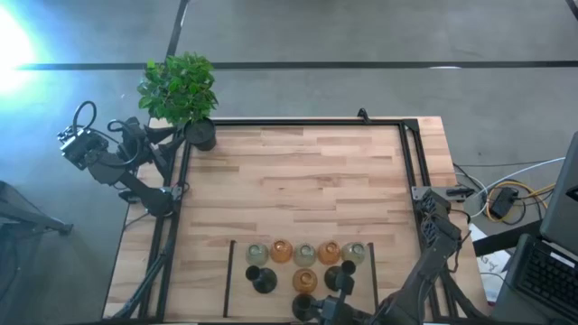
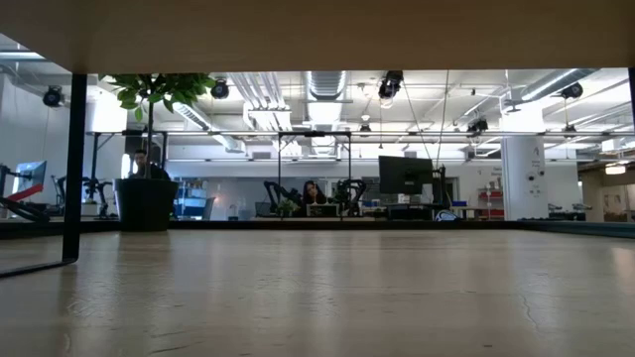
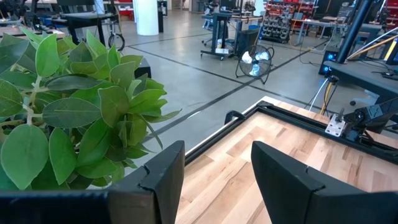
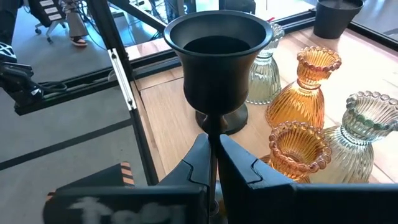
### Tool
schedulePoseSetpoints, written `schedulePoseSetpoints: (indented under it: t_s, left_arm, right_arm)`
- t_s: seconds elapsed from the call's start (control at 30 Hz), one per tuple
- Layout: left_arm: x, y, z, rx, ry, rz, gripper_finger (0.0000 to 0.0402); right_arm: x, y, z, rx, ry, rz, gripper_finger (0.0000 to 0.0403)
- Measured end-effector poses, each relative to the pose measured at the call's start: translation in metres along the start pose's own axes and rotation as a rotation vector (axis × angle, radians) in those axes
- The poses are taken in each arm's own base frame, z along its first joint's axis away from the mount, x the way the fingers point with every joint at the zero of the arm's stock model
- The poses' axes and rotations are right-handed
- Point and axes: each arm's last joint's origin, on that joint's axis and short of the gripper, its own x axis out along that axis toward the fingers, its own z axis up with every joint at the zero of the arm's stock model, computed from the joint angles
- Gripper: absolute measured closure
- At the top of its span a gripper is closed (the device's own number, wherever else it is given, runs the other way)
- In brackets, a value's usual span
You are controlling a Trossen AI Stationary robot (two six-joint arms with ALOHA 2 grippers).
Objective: Pick & Place candle stick holders
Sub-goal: Put the black candle holder on the shelf
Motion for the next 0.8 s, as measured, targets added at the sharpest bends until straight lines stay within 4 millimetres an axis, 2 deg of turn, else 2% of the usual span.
schedulePoseSetpoints:
  t_s: [0.8]
  left_arm:
    - [0.0,0.0,0.0,0.0,0.0,0.0,0.0211]
  right_arm:
    - [0.0044,-0.0006,-0.0068,0.022,0.006,-0.011,0.0394]
